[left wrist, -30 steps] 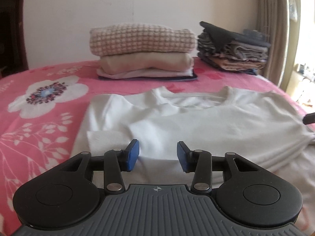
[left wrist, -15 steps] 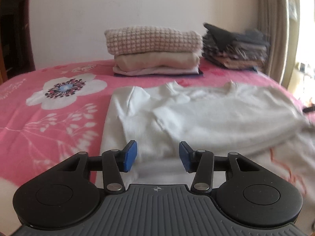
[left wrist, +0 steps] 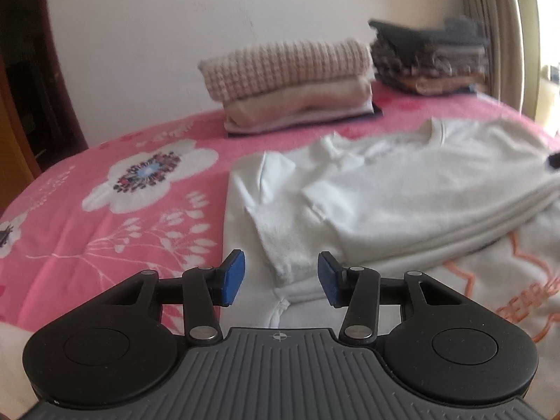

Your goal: Fold clothes

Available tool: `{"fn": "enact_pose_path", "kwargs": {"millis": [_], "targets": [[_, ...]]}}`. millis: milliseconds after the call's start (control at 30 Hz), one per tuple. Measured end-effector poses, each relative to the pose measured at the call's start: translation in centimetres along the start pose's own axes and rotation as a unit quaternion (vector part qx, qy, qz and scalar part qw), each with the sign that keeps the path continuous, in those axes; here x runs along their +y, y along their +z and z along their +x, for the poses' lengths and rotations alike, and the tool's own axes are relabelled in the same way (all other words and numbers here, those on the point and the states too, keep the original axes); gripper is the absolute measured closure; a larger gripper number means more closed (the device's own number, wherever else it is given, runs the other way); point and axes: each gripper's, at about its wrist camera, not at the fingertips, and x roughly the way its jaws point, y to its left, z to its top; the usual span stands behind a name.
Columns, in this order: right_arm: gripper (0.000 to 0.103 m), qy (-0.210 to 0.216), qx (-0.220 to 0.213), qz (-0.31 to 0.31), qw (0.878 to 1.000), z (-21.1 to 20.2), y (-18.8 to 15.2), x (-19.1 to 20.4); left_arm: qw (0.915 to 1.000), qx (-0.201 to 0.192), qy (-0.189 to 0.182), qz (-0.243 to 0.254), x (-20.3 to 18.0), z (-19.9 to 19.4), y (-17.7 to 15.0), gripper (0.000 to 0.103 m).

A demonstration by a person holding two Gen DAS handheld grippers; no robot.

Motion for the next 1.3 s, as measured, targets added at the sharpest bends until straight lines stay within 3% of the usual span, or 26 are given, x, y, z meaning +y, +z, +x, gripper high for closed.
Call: {"fn": "enact_pose_path", "kwargs": {"millis": [233, 367, 433, 567, 667, 833, 933, 1033, 1133, 1300], "targets": [[0.092, 0.104, -0.001, -0.071, 0.992, 5.3, -0.2, 10.4, 0.9992, -0.029, -0.022, -0.016, -1.8, 0.3, 0.9, 0.057], [0.093, 0.094, 0.046, -0.086, 0.991, 10.7, -1.7, 13.1, 0.9996, -0.012, -0.023, -0.007, -2.1, 2.1, 0.2, 0.057], [0.093, 0.1, 0.046, -0.08, 0.991, 11.4, -2.0, 13.1, 0.9997, 0.0, -0.023, -0.002, -2.1, 3.0, -0.2, 0.057], [0.093, 0.093, 0.032, -0.036, 0.994, 8.1, -0.6, 11.2, 0.9997, 0.005, -0.026, 0.001, -1.8, 3.6, -0.8, 0.056], [0.093, 0.037, -0.006, -0.001, 0.999, 5.7, -0.4, 8.6, 0.9997, 0.008, -0.023, -0.004, -1.9, 3.7, -0.6, 0.054], [0.093, 0.005, 0.037, 0.085, 0.996, 7.1, -0.8, 3.9, 0.9997, 0.017, -0.002, -0.018, -2.1, 3.2, 0.7, 0.049], [0.092, 0.007, 0.023, 0.097, 0.995, 4.2, -0.1, 3.6, 0.9995, 0.006, 0.01, -0.029, -2.1, 0.8, 1.4, 0.044], [0.084, 0.013, 0.005, 0.112, 0.994, 0.2, -0.7, 3.4, 0.9992, 0.0, -0.001, -0.041, -2.4, -2.5, 1.7, 0.039], [0.083, 0.009, 0.01, 0.142, 0.99, -3.1, -2.3, 2.4, 0.9991, 0.005, -0.013, -0.04, -3.8, -6.3, 1.1, 0.032], [0.083, 0.014, 0.052, 0.195, 0.979, -7.1, -6.7, 1.6, 0.997, 0.066, -0.029, -0.03, -6.8, -11.4, -1.2, 0.029]]}}
